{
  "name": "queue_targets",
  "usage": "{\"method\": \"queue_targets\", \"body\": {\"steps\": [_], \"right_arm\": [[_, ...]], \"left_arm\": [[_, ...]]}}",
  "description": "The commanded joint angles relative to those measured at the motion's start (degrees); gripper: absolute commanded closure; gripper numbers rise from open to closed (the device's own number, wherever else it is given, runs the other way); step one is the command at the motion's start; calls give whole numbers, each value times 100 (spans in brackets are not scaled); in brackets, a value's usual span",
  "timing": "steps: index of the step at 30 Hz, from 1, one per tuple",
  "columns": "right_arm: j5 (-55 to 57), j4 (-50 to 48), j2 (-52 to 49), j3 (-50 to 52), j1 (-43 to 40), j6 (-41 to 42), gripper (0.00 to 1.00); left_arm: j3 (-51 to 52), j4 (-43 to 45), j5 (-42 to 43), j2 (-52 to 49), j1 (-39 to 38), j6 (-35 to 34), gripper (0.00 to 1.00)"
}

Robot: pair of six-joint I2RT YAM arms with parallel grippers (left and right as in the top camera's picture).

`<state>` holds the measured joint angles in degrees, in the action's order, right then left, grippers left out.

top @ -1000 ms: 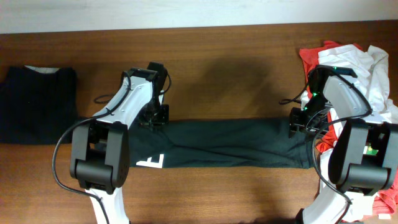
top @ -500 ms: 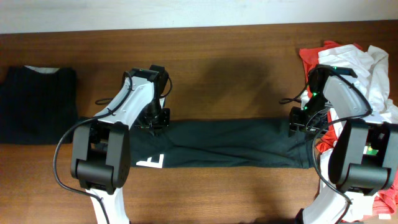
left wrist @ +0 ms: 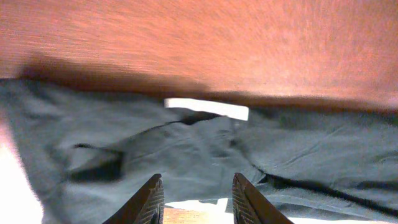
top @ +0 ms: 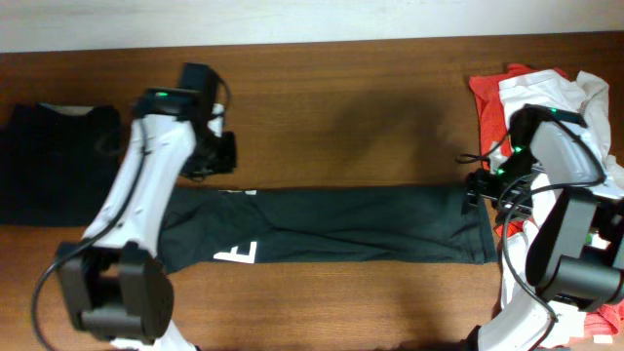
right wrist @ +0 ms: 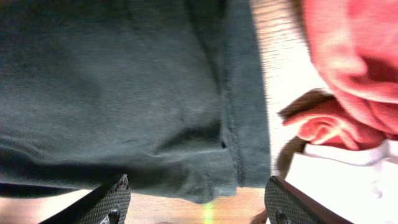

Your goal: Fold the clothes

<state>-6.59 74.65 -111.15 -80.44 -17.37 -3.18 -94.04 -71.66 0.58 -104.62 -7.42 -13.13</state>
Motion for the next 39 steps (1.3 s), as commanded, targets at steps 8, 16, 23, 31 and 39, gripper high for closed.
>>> {"method": "queue_targets", "body": {"steps": [8, 16, 23, 31, 39], "right_arm": [[-404, -651, 184, 680, -179, -844, 27], [-177, -1893, 181, 1403, -177, -841, 26], [-455, -2013, 181, 1429, -136, -841, 39], [-306, -2041, 181, 1429, -4, -837, 79], [835, -1659, 184, 1268, -7, -37, 96]], "left_arm": [[24, -20, 9, 13, 463, -11, 63], [24, -7, 11, 13, 459, -11, 60], [24, 0, 9, 13, 459, -11, 54], [24, -35, 9, 13, 459, -11, 53], [24, -44, 4, 13, 461, -7, 53]]}}
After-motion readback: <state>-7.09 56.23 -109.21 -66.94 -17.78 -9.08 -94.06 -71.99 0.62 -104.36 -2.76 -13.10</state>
